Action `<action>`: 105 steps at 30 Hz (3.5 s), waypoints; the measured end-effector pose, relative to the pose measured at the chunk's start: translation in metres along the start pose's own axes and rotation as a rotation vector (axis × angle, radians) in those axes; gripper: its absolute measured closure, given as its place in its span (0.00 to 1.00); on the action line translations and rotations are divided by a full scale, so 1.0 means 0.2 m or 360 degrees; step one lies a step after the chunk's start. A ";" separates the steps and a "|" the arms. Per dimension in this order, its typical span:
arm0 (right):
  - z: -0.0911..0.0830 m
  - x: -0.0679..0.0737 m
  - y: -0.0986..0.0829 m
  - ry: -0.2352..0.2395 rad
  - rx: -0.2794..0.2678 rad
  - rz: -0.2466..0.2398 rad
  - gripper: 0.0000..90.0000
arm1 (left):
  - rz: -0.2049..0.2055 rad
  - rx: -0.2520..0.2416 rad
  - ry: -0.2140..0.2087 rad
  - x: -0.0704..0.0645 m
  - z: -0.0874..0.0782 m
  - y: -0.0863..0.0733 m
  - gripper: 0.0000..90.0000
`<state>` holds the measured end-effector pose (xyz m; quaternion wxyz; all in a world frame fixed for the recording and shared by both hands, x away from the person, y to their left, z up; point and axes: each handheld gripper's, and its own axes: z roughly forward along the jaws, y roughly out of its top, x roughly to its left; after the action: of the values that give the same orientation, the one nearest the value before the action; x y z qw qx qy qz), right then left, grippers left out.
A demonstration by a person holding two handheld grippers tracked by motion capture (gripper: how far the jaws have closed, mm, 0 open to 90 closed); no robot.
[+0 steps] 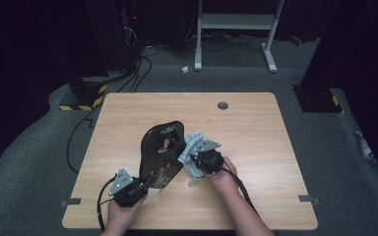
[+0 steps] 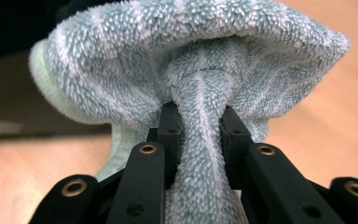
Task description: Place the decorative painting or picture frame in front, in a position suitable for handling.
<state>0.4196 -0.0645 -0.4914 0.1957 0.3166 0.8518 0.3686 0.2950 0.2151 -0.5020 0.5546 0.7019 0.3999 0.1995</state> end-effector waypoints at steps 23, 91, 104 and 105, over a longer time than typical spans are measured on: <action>-0.09 0.04 0.08 0.0035 -0.0085 -0.0088 0.83 | -0.0001 0.0000 -0.0004 0.00 0.00 0.00 0.89; -0.49 -0.25 -0.62 -0.0280 0.0168 0.0351 0.55 | -0.0010 0.0090 0.0095 -0.01 -0.06 -0.08 0.56; -0.47 -0.23 -0.64 -0.0339 0.0119 0.0396 0.44 | -0.0003 0.0100 0.0084 -0.01 -0.05 -0.08 0.56; -0.47 -0.23 -0.64 -0.0339 0.0119 0.0396 0.44 | -0.0003 0.0100 0.0084 -0.01 -0.05 -0.08 0.57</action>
<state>0.3486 -0.2107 -0.5219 0.2260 0.4638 0.7937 0.3223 0.2808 0.2217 -0.5135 0.5216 0.7132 0.4211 0.2049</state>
